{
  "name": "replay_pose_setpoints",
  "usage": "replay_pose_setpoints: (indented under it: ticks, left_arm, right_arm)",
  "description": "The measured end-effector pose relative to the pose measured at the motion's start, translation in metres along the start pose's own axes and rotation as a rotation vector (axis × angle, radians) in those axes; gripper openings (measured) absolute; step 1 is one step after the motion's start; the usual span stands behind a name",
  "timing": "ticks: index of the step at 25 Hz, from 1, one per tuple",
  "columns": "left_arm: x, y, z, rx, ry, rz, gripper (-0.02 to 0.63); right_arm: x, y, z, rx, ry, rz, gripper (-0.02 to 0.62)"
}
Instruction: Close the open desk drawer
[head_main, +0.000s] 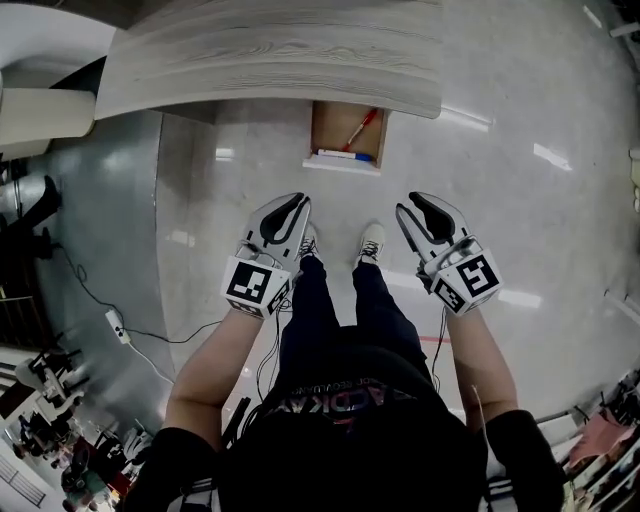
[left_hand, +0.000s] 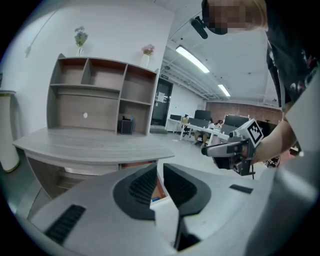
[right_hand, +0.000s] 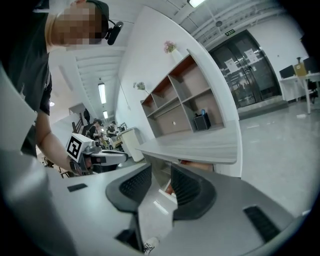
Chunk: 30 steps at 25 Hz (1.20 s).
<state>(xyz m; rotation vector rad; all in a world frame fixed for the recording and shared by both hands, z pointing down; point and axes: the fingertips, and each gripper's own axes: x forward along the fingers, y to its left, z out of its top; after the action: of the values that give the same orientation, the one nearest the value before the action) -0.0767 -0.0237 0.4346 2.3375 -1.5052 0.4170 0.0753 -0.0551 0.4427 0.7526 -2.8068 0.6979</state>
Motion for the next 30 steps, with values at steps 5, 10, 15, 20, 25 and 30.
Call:
replay_pose_setpoints:
  ticks: [5,10,15,20,25,30]
  left_arm:
    - [0.016,0.026,-0.034,-0.001,0.039,-0.002,0.098]
    - [0.025,0.044,-0.072,0.01,0.082,-0.015,0.153]
    - [0.044,0.061,-0.119,0.054,0.14,-0.033,0.172]
    - [0.066,0.069,-0.151,0.1,0.172,-0.058,0.199]
    - [0.087,0.074,-0.171,0.157,0.185,-0.074,0.209]
    - [0.104,0.077,-0.174,0.197,0.182,-0.095,0.212]
  right_arm:
    - [0.02,-0.011,-0.04,0.005,0.058,-0.065,0.155]
    - [0.038,-0.021,-0.086,-0.004,0.127,-0.135,0.192]
    - [0.054,-0.043,-0.128,-0.029,0.188,-0.204,0.201]
    - [0.064,-0.07,-0.163,-0.023,0.227,-0.262,0.213]
    - [0.075,-0.085,-0.191,-0.057,0.279,-0.274,0.238]
    - [0.084,-0.094,-0.194,-0.091,0.292,-0.276,0.238]
